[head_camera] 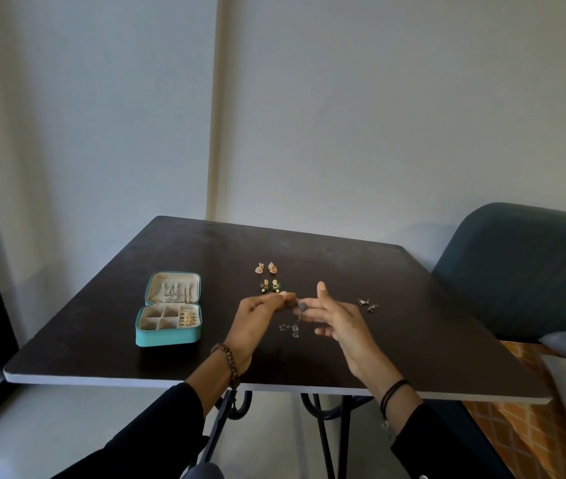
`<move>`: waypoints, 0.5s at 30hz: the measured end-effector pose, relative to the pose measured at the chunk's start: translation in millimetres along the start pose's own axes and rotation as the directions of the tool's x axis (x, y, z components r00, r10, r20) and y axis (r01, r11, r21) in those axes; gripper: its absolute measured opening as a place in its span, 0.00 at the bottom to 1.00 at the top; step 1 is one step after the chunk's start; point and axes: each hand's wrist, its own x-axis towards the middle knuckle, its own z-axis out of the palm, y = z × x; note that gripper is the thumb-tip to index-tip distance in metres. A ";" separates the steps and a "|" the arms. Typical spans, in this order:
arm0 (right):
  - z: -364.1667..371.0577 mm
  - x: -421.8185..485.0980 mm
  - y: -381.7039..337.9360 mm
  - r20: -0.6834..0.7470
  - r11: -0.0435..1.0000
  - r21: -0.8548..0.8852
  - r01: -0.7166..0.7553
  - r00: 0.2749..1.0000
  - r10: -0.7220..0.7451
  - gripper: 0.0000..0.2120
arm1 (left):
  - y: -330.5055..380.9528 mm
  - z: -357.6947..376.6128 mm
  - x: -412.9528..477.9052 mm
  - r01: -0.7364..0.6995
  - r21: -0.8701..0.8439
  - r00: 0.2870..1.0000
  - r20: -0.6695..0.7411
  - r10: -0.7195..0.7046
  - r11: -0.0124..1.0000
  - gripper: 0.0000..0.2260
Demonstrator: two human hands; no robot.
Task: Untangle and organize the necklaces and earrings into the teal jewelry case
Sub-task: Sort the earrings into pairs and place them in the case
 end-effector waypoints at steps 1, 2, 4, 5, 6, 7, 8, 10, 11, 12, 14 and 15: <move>0.5 -0.2 -0.5 0.003 1.000 0.008 -0.001 1.000 0.001 0.25 | 1.4 -0.4 -1.0 0.002 -0.002 1.000 0.001 -0.002 1.000 0.11; 1.0 -0.2 -0.7 0.008 1.000 0.014 -0.002 1.000 0.002 0.25 | 2.1 -1.0 -1.4 0.009 -0.009 1.000 0.001 -0.009 1.000 0.12; 1.6 -0.8 -1.4 0.017 1.000 0.021 0.003 1.000 -0.003 0.26 | 4.3 -2.3 -1.9 0.040 -0.041 0.999 0.000 -0.040 0.998 0.12; 2.3 -1.2 -1.6 0.021 1.000 0.021 0.007 1.000 -0.007 0.26 | 5.4 -3.5 -2.2 0.059 -0.065 0.998 0.000 -0.059 0.996 0.12; 2.7 -1.6 -1.8 0.024 1.000 0.023 0.010 1.000 -0.011 0.26 | 6.3 -4.9 -2.1 0.080 -0.092 0.997 0.007 -0.080 0.993 0.13; 3.2 -1.7 -2.0 0.027 1.000 0.024 0.012 1.000 -0.013 0.27 | 7.2 -6.3 -2.0 0.102 -0.119 0.995 0.019 -0.100 0.988 0.14; 3.7 -1.8 -1.7 0.031 1.000 0.025 0.014 0.999 -0.014 0.27 | 7.4 -8.0 -1.5 0.121 -0.144 0.993 0.033 -0.117 0.982 0.14; 4.7 -1.3 -1.2 0.044 1.000 0.027 0.013 0.999 -0.014 0.27 | 6.8 -11.2 0.1 0.144 -0.188 0.989 0.059 -0.135 0.972 0.13; 5.3 -0.9 -1.3 0.048 1.000 0.028 0.012 0.999 -0.013 0.27 | 5.9 -13.0 1.2 0.148 -0.194 0.988 0.066 -0.137 0.970 0.11; 6.2 -0.1 -1.1 0.049 1.000 0.029 0.012 0.999 -0.014 0.26 | 4.1 -14.9 2.7 0.143 -0.187 0.989 0.068 -0.132 0.972 0.11; 7.4 0.0 -1.6 0.055 0.999 0.031 0.019 0.998 -0.020 0.21 | 1.2 -17.6 4.5 0.124 -0.148 0.991 0.062 -0.116 0.981 0.11; 7.7 0.3 -1.2 0.062 0.999 0.029 0.028 0.998 -0.030 0.18 | 0.0 -18.6 5.3 0.120 -0.121 0.992 0.053 -0.114 0.985 0.11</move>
